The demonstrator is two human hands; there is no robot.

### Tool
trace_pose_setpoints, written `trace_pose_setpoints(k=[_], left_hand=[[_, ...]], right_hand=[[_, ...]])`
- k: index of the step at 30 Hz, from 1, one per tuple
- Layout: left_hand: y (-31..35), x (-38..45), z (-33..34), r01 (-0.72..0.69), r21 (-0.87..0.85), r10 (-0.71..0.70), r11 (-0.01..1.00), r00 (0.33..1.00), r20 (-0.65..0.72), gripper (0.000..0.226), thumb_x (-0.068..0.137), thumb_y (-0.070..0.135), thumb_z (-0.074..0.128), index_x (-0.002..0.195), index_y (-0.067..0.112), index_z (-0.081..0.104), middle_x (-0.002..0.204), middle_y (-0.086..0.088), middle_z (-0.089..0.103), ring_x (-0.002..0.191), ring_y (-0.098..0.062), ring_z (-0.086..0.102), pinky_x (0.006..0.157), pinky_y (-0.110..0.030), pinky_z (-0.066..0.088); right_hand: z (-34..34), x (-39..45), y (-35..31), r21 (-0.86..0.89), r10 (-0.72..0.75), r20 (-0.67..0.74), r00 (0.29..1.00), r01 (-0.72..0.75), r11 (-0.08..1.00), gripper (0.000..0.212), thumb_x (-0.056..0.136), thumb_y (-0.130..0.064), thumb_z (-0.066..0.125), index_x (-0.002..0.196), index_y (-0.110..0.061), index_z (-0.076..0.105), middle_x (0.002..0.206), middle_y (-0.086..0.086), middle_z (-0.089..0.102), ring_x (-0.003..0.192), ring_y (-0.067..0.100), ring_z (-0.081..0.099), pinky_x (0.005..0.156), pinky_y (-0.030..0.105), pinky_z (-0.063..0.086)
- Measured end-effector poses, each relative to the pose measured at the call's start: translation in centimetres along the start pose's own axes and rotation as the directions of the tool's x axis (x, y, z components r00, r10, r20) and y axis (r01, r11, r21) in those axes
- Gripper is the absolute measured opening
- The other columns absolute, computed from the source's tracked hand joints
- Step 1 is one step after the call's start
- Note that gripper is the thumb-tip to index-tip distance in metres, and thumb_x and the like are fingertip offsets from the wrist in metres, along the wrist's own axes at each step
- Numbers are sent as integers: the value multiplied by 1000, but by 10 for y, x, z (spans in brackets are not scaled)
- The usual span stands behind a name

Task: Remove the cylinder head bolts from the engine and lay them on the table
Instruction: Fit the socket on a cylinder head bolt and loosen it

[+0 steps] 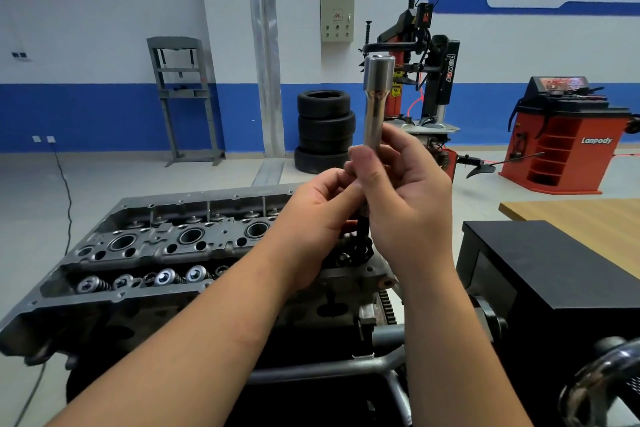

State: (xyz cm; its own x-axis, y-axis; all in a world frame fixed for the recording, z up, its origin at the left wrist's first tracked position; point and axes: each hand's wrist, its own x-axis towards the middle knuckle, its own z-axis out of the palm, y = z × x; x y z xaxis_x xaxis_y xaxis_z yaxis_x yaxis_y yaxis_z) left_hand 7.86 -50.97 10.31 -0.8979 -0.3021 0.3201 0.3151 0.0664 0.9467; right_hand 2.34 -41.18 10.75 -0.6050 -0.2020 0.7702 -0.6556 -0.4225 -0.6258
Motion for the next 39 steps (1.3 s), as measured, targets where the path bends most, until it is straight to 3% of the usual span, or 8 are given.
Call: trace_pose_setpoints(k=[5, 9, 13, 19, 23, 27, 35, 39], left_hand=[[-2, 0, -3, 1, 22, -1, 1000, 1000, 1, 39, 103, 35, 59, 126, 5, 67, 119, -21, 72, 96, -23, 69, 89, -42, 52], [-1, 1, -3, 30, 34, -32, 999, 997, 66, 43, 108, 43, 44, 126, 15, 71, 124, -10, 74, 118, -27, 68, 101, -42, 49], [-1, 0, -1, 8, 12, -9, 1000, 996, 90, 41, 90, 51, 55, 113, 23, 73, 109, -2, 78, 104, -15, 71, 98, -39, 52], [0, -1, -2, -4, 36, 4, 999, 1000, 1, 43, 96, 27, 71, 127, 0, 59, 117, -32, 66, 92, -39, 67, 89, -53, 55], [0, -2, -3, -15, 2, 14, 1000, 1000, 11, 51, 86, 43, 69, 121, 7, 66, 112, -21, 73, 91, -25, 70, 83, -41, 56], [0, -1, -2, 13, 4, -13, 1000, 996, 89, 39, 104, 48, 50, 121, 19, 71, 117, -10, 76, 112, -23, 71, 94, -35, 52], [-1, -1, -4, -20, 28, 18, 999, 997, 72, 33, 104, 41, 55, 115, 19, 77, 106, -9, 78, 91, -17, 73, 78, -28, 59], [-1, -2, -2, -30, 42, 28, 999, 999, 37, 39, 95, 47, 60, 116, 18, 75, 104, -7, 79, 95, -21, 72, 94, -51, 56]], right_hand=[[4, -2, 3, -48, -15, -88, 996, 11, 999, 17, 92, -26, 70, 109, -22, 71, 95, 3, 73, 83, 21, 73, 77, 50, 59], [1, 0, 4, -39, -27, -71, 997, 24, 999, 21, 96, -24, 65, 115, -20, 72, 92, 1, 74, 86, 24, 72, 80, 53, 58], [-1, 0, 5, 22, 3, -47, 999, -2, 1000, 29, 98, -24, 58, 127, -26, 65, 95, -1, 75, 95, 20, 72, 87, 48, 58], [5, -3, 2, -37, -28, -42, 999, 26, 999, 23, 96, -30, 66, 116, -21, 69, 94, -2, 71, 87, 23, 72, 77, 49, 60], [5, -3, 3, -73, -61, -111, 992, 53, 996, 18, 95, -31, 67, 109, -23, 72, 92, 2, 73, 87, 23, 72, 77, 49, 59], [3, -3, 4, -38, -63, -102, 993, 59, 998, 24, 98, -28, 60, 120, -22, 68, 95, -3, 75, 94, 21, 72, 84, 49, 58], [5, -3, 2, 17, 6, -89, 996, -4, 1000, 39, 91, -35, 69, 124, -14, 67, 100, 2, 73, 91, 21, 72, 83, 48, 59], [1, 0, 1, 80, 25, -92, 995, -18, 997, 16, 92, -25, 71, 108, -21, 73, 90, 1, 75, 84, 22, 74, 76, 44, 60]])
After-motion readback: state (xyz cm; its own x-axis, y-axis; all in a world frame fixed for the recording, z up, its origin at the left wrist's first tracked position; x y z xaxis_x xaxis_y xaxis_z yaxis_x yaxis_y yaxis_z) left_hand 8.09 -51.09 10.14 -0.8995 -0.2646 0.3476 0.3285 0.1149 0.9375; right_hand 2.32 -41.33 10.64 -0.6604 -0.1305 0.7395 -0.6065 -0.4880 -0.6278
